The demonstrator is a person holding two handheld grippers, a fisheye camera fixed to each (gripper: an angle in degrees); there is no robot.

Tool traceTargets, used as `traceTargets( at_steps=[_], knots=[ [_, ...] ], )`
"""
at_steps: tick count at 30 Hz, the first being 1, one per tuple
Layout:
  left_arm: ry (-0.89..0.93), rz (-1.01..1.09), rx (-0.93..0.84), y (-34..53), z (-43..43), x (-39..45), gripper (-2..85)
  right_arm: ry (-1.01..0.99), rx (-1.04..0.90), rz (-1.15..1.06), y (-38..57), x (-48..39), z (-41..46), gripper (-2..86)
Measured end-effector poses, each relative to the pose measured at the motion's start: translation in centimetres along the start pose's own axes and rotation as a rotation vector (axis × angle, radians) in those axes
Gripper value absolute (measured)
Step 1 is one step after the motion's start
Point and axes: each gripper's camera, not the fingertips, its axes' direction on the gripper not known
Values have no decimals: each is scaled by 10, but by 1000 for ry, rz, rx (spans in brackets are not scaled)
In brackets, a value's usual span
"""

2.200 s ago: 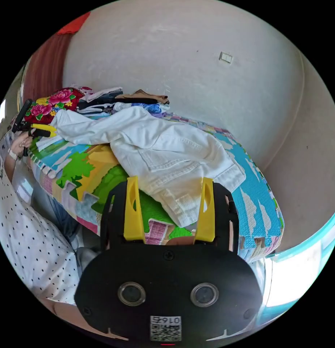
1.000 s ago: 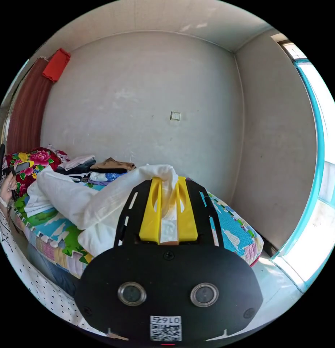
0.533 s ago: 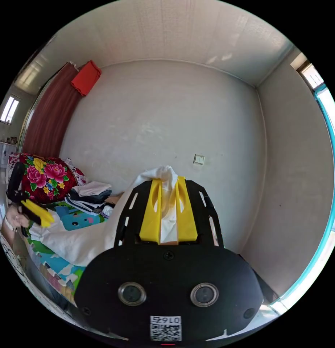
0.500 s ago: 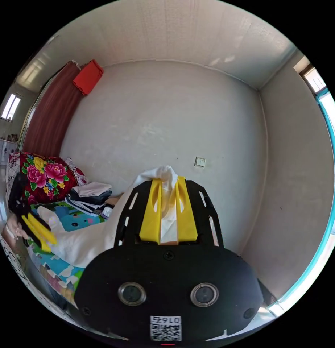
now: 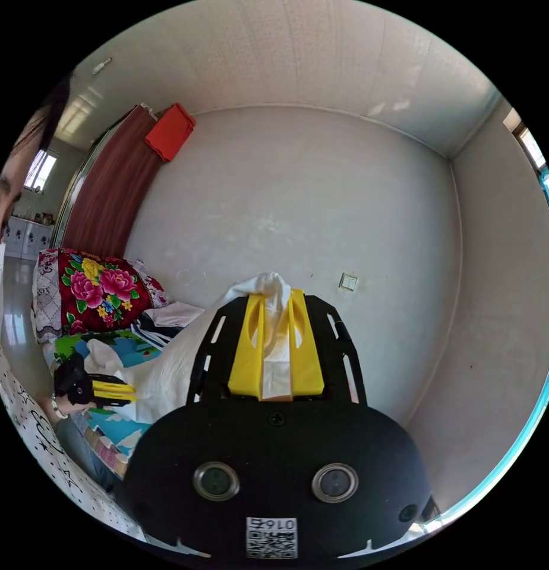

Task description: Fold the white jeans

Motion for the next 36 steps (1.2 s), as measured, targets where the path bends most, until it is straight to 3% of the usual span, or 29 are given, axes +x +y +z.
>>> traceTargets(
  at_steps=[5,9,13,15,18,21,24,27,31,36],
  knots=[
    [-5,7,42,-42,-36,-41,-9,51,45,-15,12,12,-22,63],
    [289,75,115,-79,-86,-102,-9,99,-6,7,26,41,-16,63],
    [274,34,66,-119,-60,-141,-9,61,-290,92,67,92,73,64],
    [387,7,-52,-133,-17,-139,-6,53,-475,131,103,108,144,66],
    [486,57,-58,-118,-3,-105,7,139,-773,130,189,122,260,75],
    [389,93,-110,-78,-11,-76,61,162,-1005,92,266,130,322,82],
    [314,57,-117,-23,-37,-79,92,218,-915,111,289,135,300,70],
    [280,-73,-133,28,-55,-102,124,187,-672,123,290,117,240,68],
    [273,-189,-133,67,-64,-121,135,-109,-441,138,322,68,174,81],
    [255,-243,-76,92,-72,-114,121,-272,-476,247,394,20,162,101]
  ],
)
